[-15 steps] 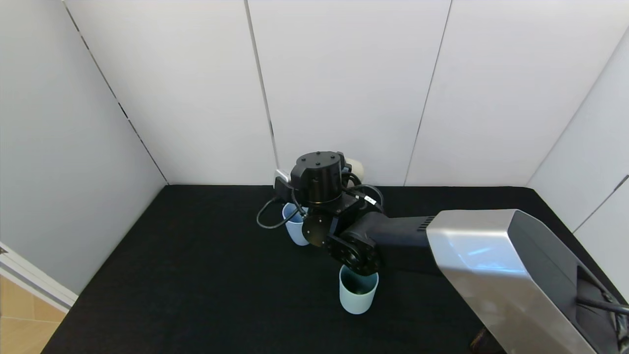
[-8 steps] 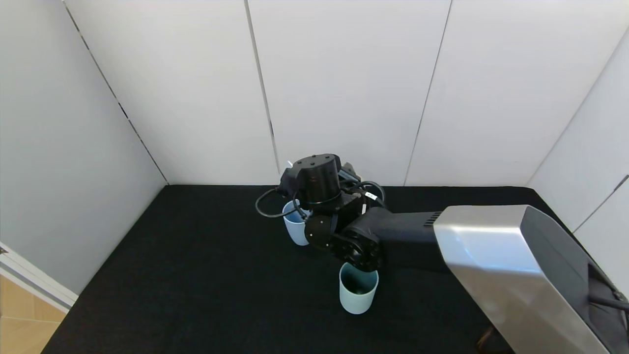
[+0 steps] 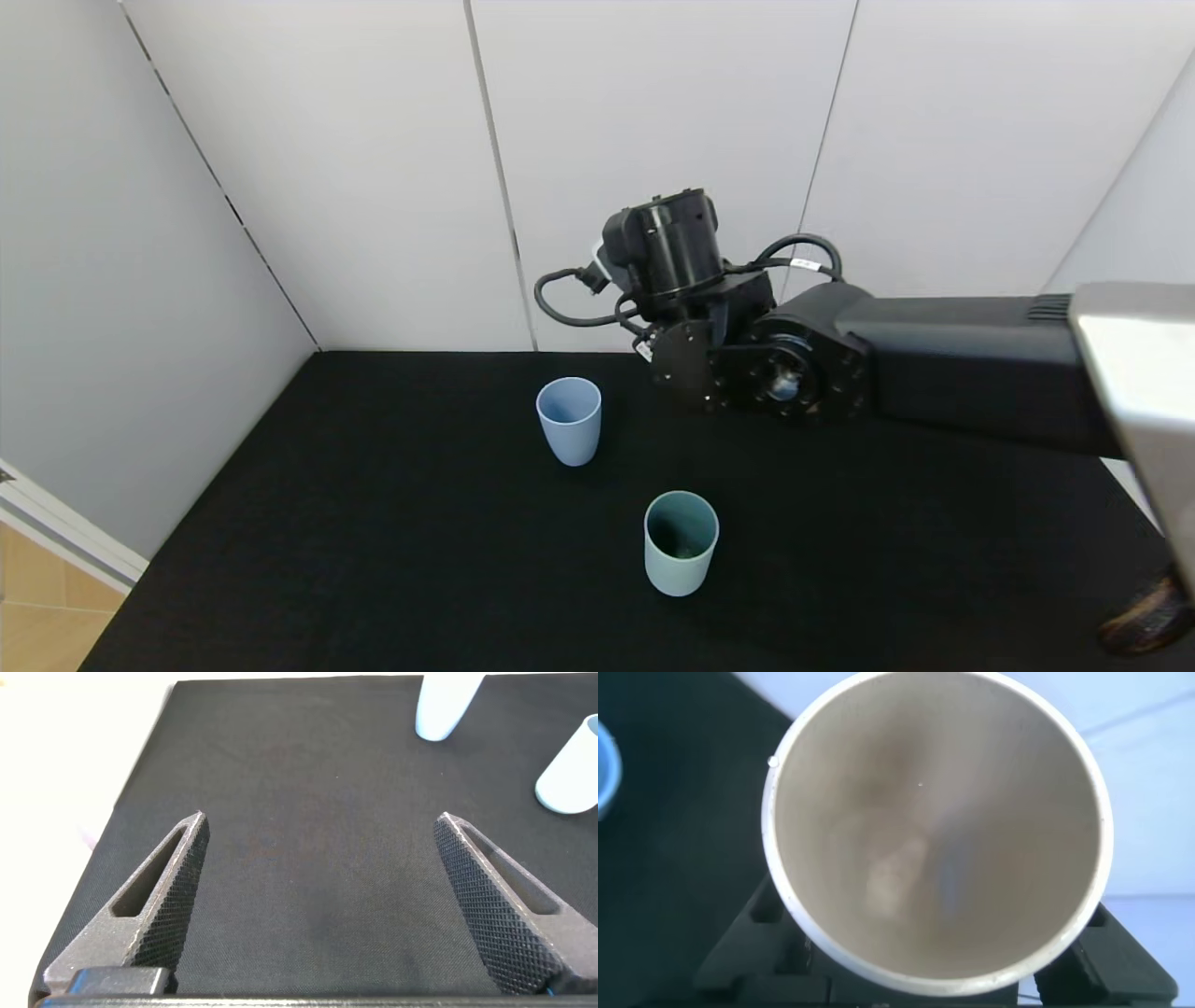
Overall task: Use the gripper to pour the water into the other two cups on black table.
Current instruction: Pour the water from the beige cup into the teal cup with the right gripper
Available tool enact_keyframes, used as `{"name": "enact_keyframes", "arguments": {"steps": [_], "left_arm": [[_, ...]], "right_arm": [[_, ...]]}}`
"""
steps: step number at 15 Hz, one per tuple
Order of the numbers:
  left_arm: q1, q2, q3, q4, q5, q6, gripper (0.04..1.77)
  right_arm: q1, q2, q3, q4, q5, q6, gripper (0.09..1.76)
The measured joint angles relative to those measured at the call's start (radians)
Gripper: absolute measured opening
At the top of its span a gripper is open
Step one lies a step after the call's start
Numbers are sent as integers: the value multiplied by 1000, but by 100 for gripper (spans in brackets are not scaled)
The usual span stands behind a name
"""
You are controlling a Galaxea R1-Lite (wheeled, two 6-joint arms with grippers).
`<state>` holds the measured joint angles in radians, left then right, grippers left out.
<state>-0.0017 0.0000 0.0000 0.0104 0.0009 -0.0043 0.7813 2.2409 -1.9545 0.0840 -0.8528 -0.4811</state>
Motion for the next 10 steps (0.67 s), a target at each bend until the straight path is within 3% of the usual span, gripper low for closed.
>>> {"name": "enact_keyframes", "arguments": {"steps": [10], "left_arm": [[0, 0, 0, 0, 0, 0, 172]], "right_arm": [[-18, -293, 483, -26, 20, 199, 127]]}}
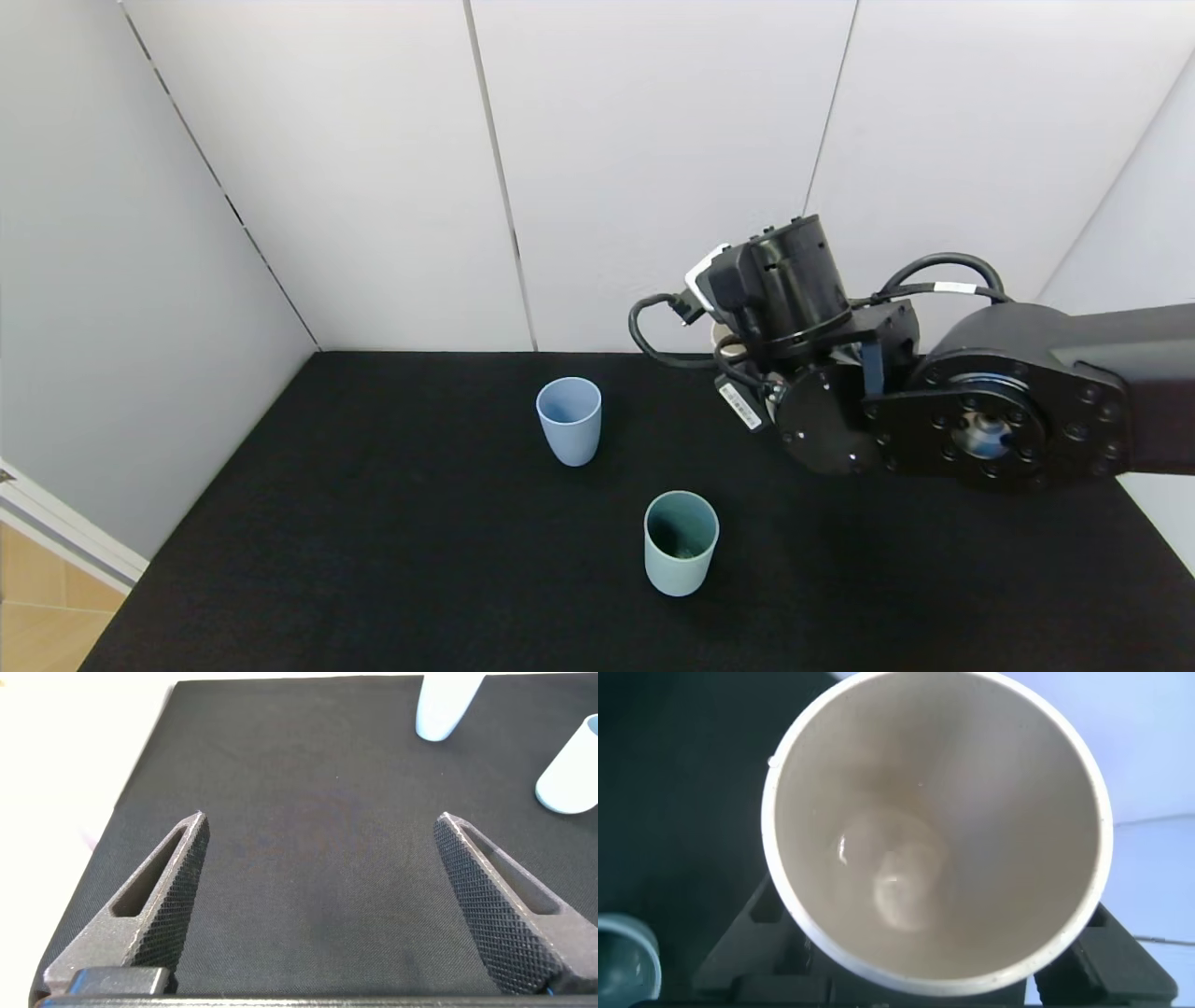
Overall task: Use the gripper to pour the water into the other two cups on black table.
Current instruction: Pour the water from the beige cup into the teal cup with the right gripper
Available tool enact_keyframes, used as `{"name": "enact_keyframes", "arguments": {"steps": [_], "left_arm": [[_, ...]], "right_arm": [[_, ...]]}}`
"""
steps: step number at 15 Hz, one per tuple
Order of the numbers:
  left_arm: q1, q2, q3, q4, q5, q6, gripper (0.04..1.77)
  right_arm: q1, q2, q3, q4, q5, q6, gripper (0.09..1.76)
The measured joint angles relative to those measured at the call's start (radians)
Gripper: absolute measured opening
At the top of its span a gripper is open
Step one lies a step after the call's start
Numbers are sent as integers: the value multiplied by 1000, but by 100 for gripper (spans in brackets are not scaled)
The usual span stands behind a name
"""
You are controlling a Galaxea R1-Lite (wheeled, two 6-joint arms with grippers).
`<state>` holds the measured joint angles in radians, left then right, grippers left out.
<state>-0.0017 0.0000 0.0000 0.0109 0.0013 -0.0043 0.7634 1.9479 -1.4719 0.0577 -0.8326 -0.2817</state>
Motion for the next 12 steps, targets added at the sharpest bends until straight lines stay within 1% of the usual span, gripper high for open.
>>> {"name": "enact_keyframes", "arguments": {"steps": [3, 6, 9, 12], "left_arm": [[0, 0, 0, 0, 0, 0, 172], [0, 0, 0, 0, 0, 0, 172], [0, 0, 0, 0, 0, 0, 172], [0, 0, 0, 0, 0, 0, 172]], "right_arm": [[11, -43, 156, -123, 4, 3, 127], [28, -60, 280, -201, 2, -3, 127], [48, -60, 369, -237, -2, -6, 127], [64, -43, 409, -258, -5, -33, 127]]}}
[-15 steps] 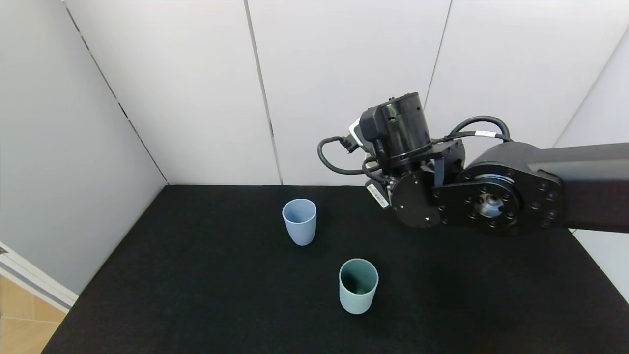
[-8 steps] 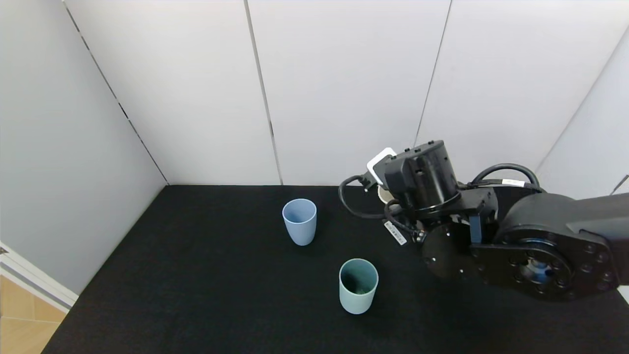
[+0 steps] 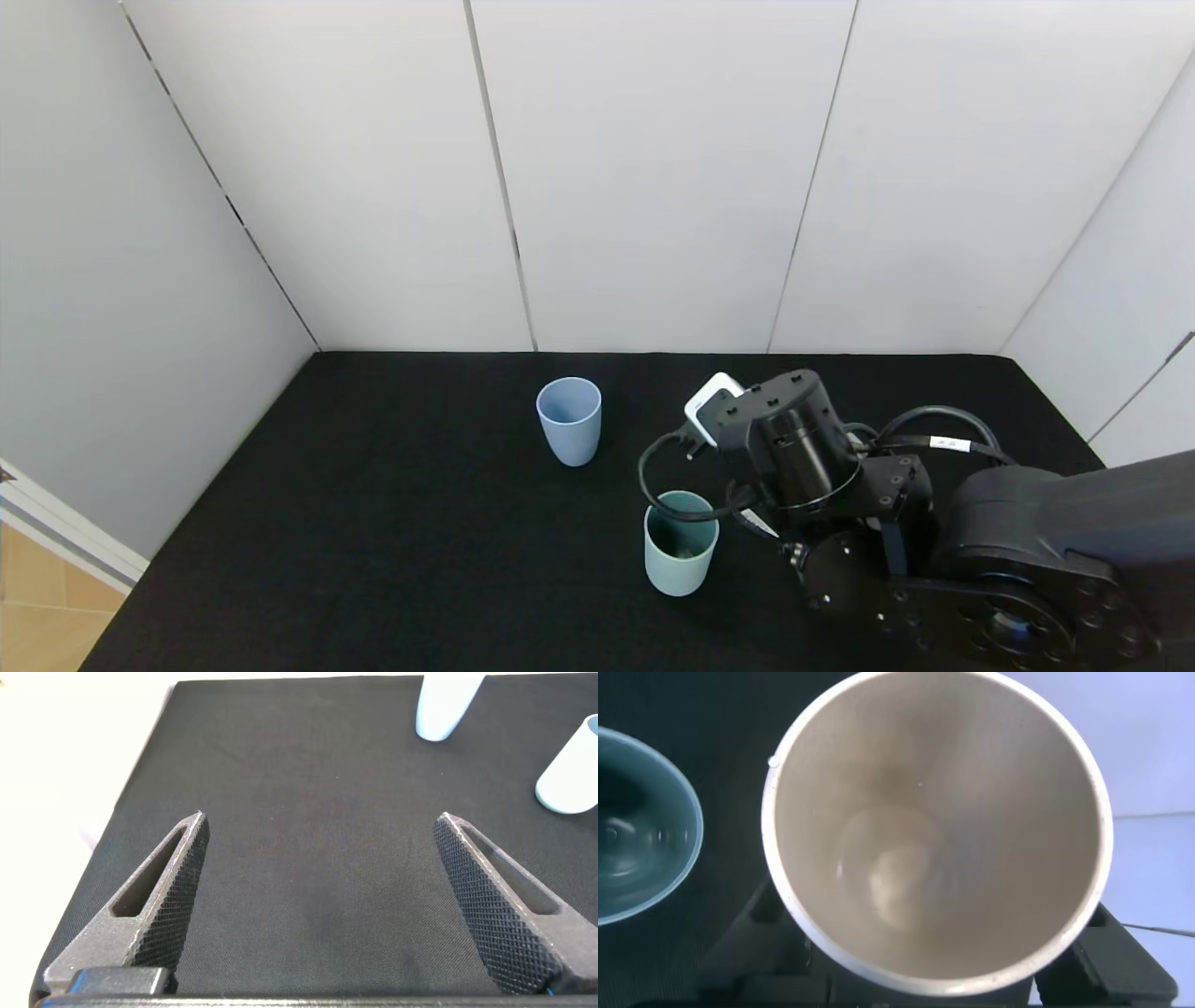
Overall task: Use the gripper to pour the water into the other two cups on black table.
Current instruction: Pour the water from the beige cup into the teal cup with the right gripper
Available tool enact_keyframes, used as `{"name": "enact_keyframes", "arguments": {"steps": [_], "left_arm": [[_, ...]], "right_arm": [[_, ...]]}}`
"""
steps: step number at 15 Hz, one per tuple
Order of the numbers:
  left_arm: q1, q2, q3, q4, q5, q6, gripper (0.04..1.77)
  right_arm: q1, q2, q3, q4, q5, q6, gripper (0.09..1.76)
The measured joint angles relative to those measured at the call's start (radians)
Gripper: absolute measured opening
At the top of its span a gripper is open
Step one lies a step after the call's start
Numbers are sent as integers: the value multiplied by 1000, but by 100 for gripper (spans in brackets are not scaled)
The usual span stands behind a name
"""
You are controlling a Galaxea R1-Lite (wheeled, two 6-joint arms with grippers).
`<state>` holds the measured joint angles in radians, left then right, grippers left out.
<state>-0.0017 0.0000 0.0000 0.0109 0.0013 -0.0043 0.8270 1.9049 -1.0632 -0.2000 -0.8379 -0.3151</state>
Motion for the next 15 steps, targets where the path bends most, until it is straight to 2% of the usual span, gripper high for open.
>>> {"name": "enact_keyframes", "arguments": {"steps": [5, 9, 15], "left_arm": [[0, 0, 0, 0, 0, 0, 172], [0, 0, 0, 0, 0, 0, 172], [0, 0, 0, 0, 0, 0, 172]], "right_arm": [[18, 59, 8, -100, -51, -159, 127], [17, 99, 18, -210, -54, -306, 127], [13, 111, 110, -388, -54, -483, 127]]}}
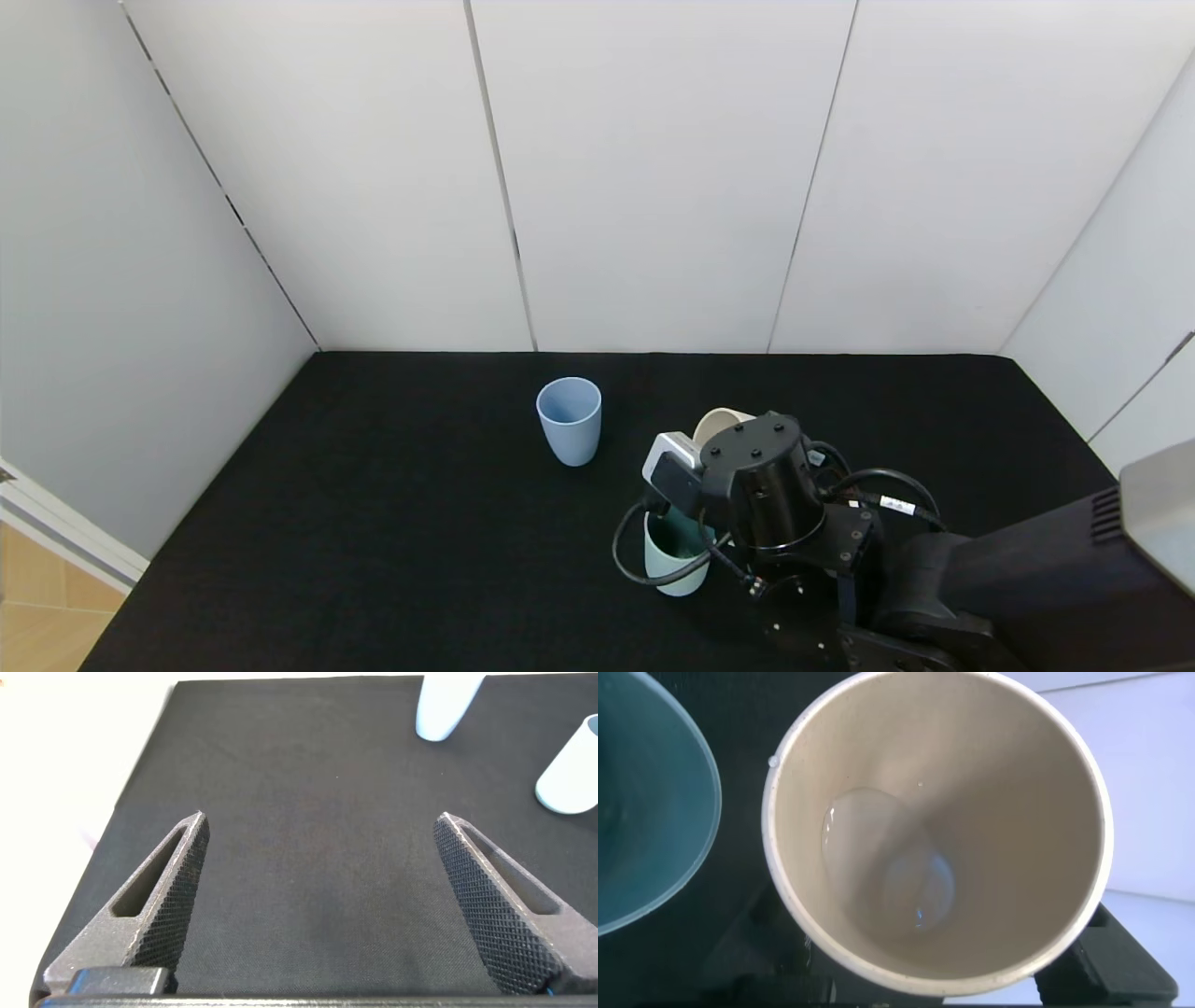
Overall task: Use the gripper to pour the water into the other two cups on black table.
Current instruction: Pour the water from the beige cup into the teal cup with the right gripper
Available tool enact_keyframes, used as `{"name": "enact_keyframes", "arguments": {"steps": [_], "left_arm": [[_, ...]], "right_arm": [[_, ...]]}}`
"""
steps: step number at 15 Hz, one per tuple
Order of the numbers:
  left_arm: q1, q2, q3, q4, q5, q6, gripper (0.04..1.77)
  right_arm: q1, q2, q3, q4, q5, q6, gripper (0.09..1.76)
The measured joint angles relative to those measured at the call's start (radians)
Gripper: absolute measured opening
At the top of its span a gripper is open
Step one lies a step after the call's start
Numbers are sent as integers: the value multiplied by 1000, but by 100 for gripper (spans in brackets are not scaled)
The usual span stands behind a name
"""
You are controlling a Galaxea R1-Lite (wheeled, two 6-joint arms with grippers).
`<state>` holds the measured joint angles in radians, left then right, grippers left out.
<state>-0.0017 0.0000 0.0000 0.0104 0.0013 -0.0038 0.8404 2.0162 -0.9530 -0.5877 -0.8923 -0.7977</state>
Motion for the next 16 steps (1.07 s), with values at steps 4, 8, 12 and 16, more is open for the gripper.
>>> {"name": "enact_keyframes", "arguments": {"steps": [4, 8, 12, 16], "left_arm": [[0, 0, 0, 0, 0, 0, 172], [0, 0, 0, 0, 0, 0, 172], [0, 0, 0, 0, 0, 0, 172], [0, 0, 0, 0, 0, 0, 172]], "right_arm": [[0, -1, 51, -149, 2, -123, 127], [4, -2, 68, -177, 3, -175, 127], [12, -6, 77, -178, 3, -205, 127], [15, -26, 84, -179, 1, -267, 127]]}}
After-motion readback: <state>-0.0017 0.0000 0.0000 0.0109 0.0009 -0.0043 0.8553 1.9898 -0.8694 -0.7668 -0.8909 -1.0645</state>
